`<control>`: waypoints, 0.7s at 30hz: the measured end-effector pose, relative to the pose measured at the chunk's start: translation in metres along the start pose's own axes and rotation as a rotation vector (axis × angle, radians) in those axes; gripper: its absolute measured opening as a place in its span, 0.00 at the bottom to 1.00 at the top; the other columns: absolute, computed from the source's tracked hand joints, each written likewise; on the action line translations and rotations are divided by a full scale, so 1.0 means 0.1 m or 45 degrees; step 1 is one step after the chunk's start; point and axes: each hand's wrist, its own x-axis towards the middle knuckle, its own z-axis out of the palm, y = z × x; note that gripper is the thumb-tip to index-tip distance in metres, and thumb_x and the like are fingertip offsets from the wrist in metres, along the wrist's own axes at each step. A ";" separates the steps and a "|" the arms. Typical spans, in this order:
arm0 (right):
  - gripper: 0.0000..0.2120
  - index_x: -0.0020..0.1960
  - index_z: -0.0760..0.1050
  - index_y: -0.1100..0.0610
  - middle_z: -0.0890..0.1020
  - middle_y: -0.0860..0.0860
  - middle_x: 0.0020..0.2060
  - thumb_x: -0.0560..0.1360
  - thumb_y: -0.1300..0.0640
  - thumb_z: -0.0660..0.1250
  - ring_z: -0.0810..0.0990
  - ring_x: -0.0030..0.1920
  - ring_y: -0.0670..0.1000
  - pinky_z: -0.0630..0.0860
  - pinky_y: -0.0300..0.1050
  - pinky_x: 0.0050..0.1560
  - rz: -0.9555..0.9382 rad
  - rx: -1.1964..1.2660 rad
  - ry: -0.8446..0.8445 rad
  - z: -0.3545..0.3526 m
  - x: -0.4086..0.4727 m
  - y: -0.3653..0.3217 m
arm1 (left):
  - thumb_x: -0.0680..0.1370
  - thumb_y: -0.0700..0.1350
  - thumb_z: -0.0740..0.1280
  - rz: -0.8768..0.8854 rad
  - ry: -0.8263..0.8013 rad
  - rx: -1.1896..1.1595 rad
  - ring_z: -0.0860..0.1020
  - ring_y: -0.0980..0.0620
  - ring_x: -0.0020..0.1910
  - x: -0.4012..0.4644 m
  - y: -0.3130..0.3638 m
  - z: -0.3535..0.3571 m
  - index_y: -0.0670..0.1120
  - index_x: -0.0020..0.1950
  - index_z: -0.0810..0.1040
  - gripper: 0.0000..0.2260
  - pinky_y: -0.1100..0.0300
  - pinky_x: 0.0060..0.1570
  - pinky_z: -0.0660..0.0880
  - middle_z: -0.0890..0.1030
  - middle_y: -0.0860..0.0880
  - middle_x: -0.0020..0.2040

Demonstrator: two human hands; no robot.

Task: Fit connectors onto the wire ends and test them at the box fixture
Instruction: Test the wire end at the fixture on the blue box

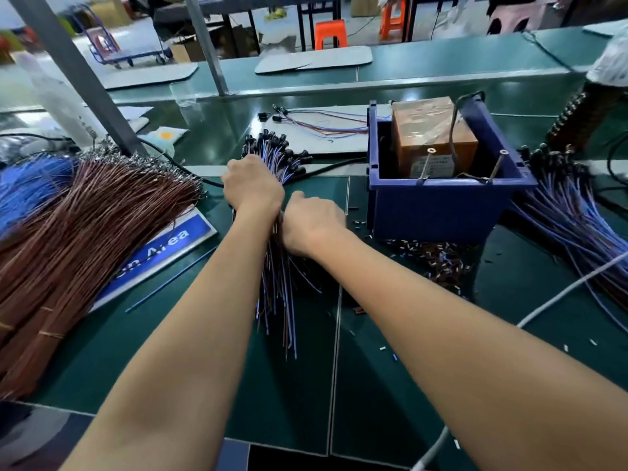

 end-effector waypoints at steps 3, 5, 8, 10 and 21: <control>0.20 0.69 0.67 0.62 0.80 0.60 0.64 0.84 0.50 0.62 0.78 0.66 0.63 0.65 0.50 0.49 -0.025 -0.022 0.029 0.01 -0.01 0.02 | 0.82 0.49 0.66 0.011 0.073 -0.017 0.73 0.38 0.67 -0.02 0.01 -0.03 0.38 0.67 0.75 0.18 0.48 0.66 0.71 0.75 0.37 0.67; 0.21 0.69 0.67 0.63 0.80 0.60 0.64 0.85 0.47 0.59 0.78 0.66 0.64 0.65 0.51 0.48 -0.056 -0.025 0.041 0.01 -0.02 0.03 | 0.83 0.47 0.63 0.043 0.114 -0.076 0.74 0.38 0.65 -0.03 0.05 -0.08 0.37 0.65 0.75 0.16 0.48 0.65 0.70 0.78 0.37 0.64; 0.24 0.68 0.66 0.63 0.80 0.61 0.63 0.87 0.43 0.52 0.78 0.65 0.64 0.65 0.52 0.48 -0.063 0.023 0.035 -0.02 -0.04 0.05 | 0.83 0.41 0.62 -0.030 0.055 -0.469 0.78 0.36 0.62 -0.04 0.14 -0.15 0.34 0.62 0.74 0.13 0.50 0.56 0.73 0.80 0.35 0.61; 0.24 0.69 0.65 0.62 0.80 0.61 0.63 0.87 0.43 0.50 0.79 0.65 0.64 0.66 0.53 0.48 -0.037 0.095 0.020 -0.03 -0.04 0.05 | 0.83 0.37 0.58 -0.128 -0.095 -0.999 0.82 0.34 0.51 -0.06 0.21 -0.18 0.31 0.57 0.69 0.09 0.49 0.39 0.77 0.80 0.30 0.56; 0.16 0.54 0.74 0.57 0.85 0.55 0.40 0.87 0.46 0.56 0.86 0.40 0.57 0.83 0.56 0.55 -0.001 1.429 -0.023 -0.07 -0.31 0.11 | 0.86 0.45 0.57 -0.423 -0.326 -2.174 0.61 0.56 0.22 -0.33 0.28 -0.47 0.48 0.43 0.64 0.11 0.66 0.24 0.55 0.71 0.51 0.30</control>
